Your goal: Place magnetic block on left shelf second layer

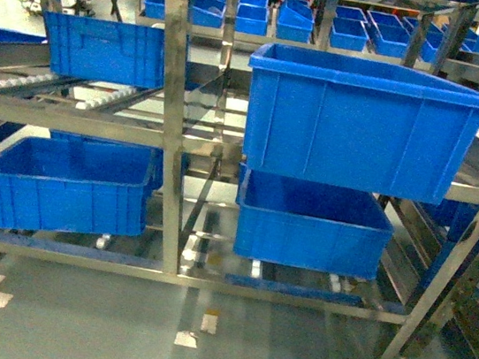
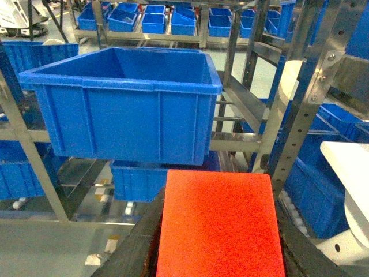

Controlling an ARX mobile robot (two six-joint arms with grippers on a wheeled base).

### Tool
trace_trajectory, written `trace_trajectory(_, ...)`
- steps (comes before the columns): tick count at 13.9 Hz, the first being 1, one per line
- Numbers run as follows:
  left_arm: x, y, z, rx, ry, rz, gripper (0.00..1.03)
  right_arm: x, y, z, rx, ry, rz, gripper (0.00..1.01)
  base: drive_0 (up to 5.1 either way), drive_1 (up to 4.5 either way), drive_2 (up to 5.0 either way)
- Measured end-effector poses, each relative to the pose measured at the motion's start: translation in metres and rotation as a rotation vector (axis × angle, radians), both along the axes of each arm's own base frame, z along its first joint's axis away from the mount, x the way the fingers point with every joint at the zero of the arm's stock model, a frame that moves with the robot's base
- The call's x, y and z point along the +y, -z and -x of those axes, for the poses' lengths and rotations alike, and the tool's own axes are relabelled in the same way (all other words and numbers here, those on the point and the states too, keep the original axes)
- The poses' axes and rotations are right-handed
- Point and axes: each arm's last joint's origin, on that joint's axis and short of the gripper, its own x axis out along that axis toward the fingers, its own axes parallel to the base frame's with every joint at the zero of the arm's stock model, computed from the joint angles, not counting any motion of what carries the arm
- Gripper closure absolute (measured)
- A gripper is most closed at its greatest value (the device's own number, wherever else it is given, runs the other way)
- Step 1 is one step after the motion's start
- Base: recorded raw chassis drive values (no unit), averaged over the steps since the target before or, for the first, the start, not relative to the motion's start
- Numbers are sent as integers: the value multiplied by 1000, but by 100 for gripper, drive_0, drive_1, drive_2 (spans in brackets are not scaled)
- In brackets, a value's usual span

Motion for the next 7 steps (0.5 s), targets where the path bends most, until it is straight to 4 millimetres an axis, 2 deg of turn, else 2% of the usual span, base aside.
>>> trace_trajectory(7, 0, 0, 0, -1, 1, 0, 5, 0, 0, 0, -1, 0, 0, 68, 8, 439, -423)
